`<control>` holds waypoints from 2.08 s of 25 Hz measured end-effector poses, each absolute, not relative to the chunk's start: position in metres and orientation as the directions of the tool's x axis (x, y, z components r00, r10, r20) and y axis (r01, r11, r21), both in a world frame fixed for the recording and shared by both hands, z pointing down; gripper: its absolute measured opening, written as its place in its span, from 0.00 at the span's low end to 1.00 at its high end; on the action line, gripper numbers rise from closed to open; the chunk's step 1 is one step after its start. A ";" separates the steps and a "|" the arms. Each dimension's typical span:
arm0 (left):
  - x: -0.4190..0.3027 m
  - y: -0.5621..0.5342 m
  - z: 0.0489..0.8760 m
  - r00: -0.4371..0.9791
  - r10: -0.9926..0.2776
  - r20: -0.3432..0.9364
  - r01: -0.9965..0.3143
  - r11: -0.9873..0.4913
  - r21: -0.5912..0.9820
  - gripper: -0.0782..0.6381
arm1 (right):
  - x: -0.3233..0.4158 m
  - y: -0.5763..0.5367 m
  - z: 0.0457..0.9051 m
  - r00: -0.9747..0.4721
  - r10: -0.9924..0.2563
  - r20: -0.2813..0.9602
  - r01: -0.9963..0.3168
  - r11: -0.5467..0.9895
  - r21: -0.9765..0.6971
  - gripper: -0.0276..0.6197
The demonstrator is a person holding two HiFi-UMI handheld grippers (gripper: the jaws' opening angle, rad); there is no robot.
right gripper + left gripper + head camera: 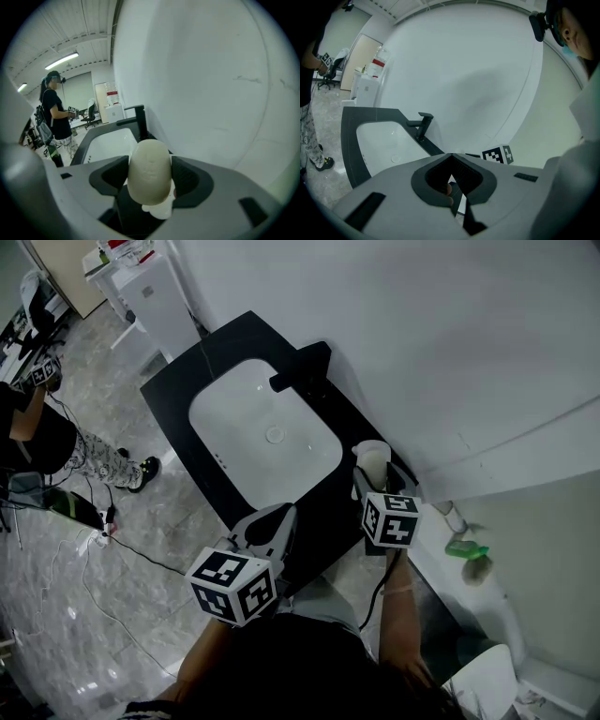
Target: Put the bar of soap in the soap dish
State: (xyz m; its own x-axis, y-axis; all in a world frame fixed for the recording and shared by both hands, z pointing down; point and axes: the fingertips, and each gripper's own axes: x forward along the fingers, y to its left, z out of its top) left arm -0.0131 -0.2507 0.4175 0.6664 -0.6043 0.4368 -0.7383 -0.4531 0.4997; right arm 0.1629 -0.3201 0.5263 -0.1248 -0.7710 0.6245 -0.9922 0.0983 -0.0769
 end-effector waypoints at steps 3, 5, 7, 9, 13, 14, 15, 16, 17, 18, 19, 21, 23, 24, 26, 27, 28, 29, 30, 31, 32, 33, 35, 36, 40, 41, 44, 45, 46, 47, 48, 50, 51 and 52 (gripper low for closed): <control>-0.010 -0.255 0.421 0.664 -0.597 0.450 -0.742 -0.451 0.496 0.10 | 0.180 -0.338 0.534 -0.060 -0.794 0.605 -0.998 0.031 -0.058 0.51; -0.008 -0.256 0.423 0.663 -0.591 0.459 -0.744 -0.451 0.493 0.10 | 0.186 -0.346 0.542 -0.026 -0.797 0.604 -0.999 0.007 -0.034 0.51; -0.007 -0.256 0.424 0.662 -0.586 0.467 -0.746 -0.453 0.489 0.10 | 0.190 -0.350 0.550 0.004 -0.795 0.607 -1.000 -0.012 -0.009 0.51; -0.006 -0.256 0.424 0.659 -0.583 0.475 -0.749 -0.453 0.484 0.10 | 0.194 -0.353 0.558 0.027 -0.791 0.612 -0.999 -0.033 0.002 0.51; -0.006 -0.257 0.428 0.653 -0.578 0.489 -0.755 -0.447 0.480 0.10 | 0.198 -0.356 0.569 0.055 -0.784 0.618 -0.999 -0.044 0.033 0.51; -0.006 -0.257 0.429 0.652 -0.576 0.493 -0.756 -0.445 0.479 0.10 | 0.198 -0.357 0.571 0.061 -0.784 0.618 -0.998 -0.042 0.045 0.51; -0.007 -0.257 0.431 0.650 -0.574 0.499 -0.758 -0.442 0.479 0.10 | 0.199 -0.357 0.573 0.066 -0.784 0.618 -0.998 -0.041 0.054 0.51; -0.007 -0.256 0.433 0.647 -0.571 0.505 -0.760 -0.439 0.478 0.10 | 0.199 -0.356 0.575 0.069 -0.783 0.618 -0.997 -0.041 0.059 0.51; -0.008 -0.255 0.435 0.645 -0.568 0.511 -0.762 -0.437 0.477 0.10 | 0.199 -0.356 0.578 0.071 -0.782 0.619 -0.997 -0.042 0.061 0.51; -0.008 -0.254 0.436 0.643 -0.566 0.515 -0.764 -0.435 0.476 0.10 | 0.199 -0.355 0.580 0.072 -0.782 0.620 -0.997 -0.042 0.063 0.51; -0.009 -0.253 0.436 0.642 -0.565 0.519 -0.766 -0.434 0.474 0.10 | 0.199 -0.355 0.582 0.074 -0.783 0.618 -0.997 -0.043 0.065 0.51; -0.010 -0.253 0.437 0.638 -0.565 0.524 -0.770 -0.436 0.467 0.10 | 0.199 -0.356 0.584 0.077 -0.790 0.609 -0.997 -0.044 0.069 0.51; -0.011 -0.252 0.439 0.634 -0.566 0.528 -0.773 -0.436 0.461 0.10 | 0.199 -0.355 0.586 0.077 -0.800 0.595 -0.997 -0.047 0.065 0.51; -0.012 -0.251 0.440 0.632 -0.567 0.529 -0.774 -0.436 0.458 0.10 | 0.199 -0.355 0.587 0.075 -0.805 0.589 -0.997 -0.049 0.059 0.51; -0.014 -0.250 0.441 0.630 -0.568 0.530 -0.776 -0.436 0.455 0.10 | 0.198 -0.354 0.588 0.069 -0.813 0.578 -0.998 -0.051 0.048 0.51; -0.014 -0.250 0.441 0.629 -0.568 0.530 -0.777 -0.437 0.453 0.10 | 0.198 -0.354 0.589 0.067 -0.817 0.573 -0.998 -0.051 0.045 0.51; -0.014 -0.250 0.441 0.630 -0.567 0.531 -0.776 -0.439 0.453 0.10 | 0.198 -0.354 0.589 0.067 -0.819 0.569 -0.998 -0.051 0.043 0.51; -0.013 -0.250 0.442 0.631 -0.566 0.531 -0.776 -0.440 0.453 0.10 | 0.198 -0.354 0.589 0.066 -0.822 0.566 -0.998 -0.052 0.042 0.51; -0.013 -0.250 0.442 0.632 -0.564 0.532 -0.775 -0.441 0.453 0.10 | 0.198 -0.354 0.588 0.067 -0.823 0.564 -0.998 -0.052 0.042 0.51; -0.013 -0.249 0.441 0.633 -0.562 0.532 -0.774 -0.442 0.453 0.10 | 0.199 -0.354 0.588 0.069 -0.824 0.562 -0.998 -0.052 0.047 0.51; -0.012 -0.249 0.441 0.634 -0.562 0.532 -0.773 -0.443 0.453 0.10 | 0.199 -0.355 0.588 0.074 -0.825 0.560 -0.997 -0.052 0.055 0.51; -0.012 -0.249 0.441 0.634 -0.562 0.531 -0.773 -0.444 0.453 0.10 | 0.199 -0.355 0.587 0.077 -0.825 0.559 -0.997 -0.050 0.064 0.51; -0.012 -0.249 0.438 0.636 -0.564 0.526 -0.771 -0.447 0.453 0.10 | 0.198 -0.356 0.584 0.078 -0.828 0.555 -0.996 -0.045 0.073 0.51; -0.012 -0.249 0.437 0.638 -0.566 0.523 -0.770 -0.448 0.454 0.10 | 0.197 -0.356 0.581 0.077 -0.831 0.550 -0.996 -0.045 0.072 0.51; -0.010 -0.250 0.428 0.647 -0.576 0.500 -0.762 -0.462 0.453 0.10 | 0.197 -0.356 0.559 0.073 -0.856 0.512 -0.997 -0.047 0.064 0.51; -0.010 -0.250 0.425 0.650 -0.578 0.493 -0.759 -0.467 0.453 0.10 | 0.197 -0.356 0.550 0.071 -0.864 0.499 -0.997 -0.046 0.062 0.51; -0.006 -0.249 0.415 0.662 -0.584 0.470 -0.749 -0.485 0.452 0.10 | 0.193 -0.355 0.520 0.038 -0.888 0.458 -0.999 -0.022 0.038 0.51; -0.005 -0.249 0.412 0.667 -0.585 0.461 -0.744 -0.492 0.451 0.10 | 0.192 -0.355 0.509 0.020 -0.895 0.447 -1.000 -0.009 0.026 0.51; -0.004 -0.248 0.409 0.672 -0.587 0.452 -0.740 -0.500 0.450 0.10 | 0.191 -0.354 0.498 0.006 -0.900 0.436 -1.000 0.002 0.017 0.51; -0.003 -0.248 0.405 0.676 -0.588 0.443 -0.735 -0.507 0.449 0.10 | 0.190 -0.353 0.487 -0.002 -0.904 0.427 -1.000 0.009 0.015 0.50; -0.002 -0.247 0.402 0.681 -0.590 0.434 -0.731 -0.513 0.449 0.10 | 0.189 -0.351 0.476 -0.003 -0.908 0.419 -1.000 0.013 0.020 0.47; -0.002 -0.244 0.395 0.689 -0.592 0.418 -0.724 -0.524 0.450 0.10 | 0.189 -0.345 0.454 0.003 -0.916 0.401 -0.999 0.016 0.043 0.37; -0.002 -0.243 0.391 0.692 -0.594 0.410 -0.720 -0.528 0.450 0.10 | 0.188 -0.340 0.445 0.007 -0.919 0.395 -0.998 0.018 0.058 0.32; -0.003 -0.241 0.388 0.696 -0.596 0.401 -0.716 -0.533 0.451 0.10 | 0.187 -0.336 0.436 0.011 -0.920 0.392 -0.997 0.020 0.074 0.27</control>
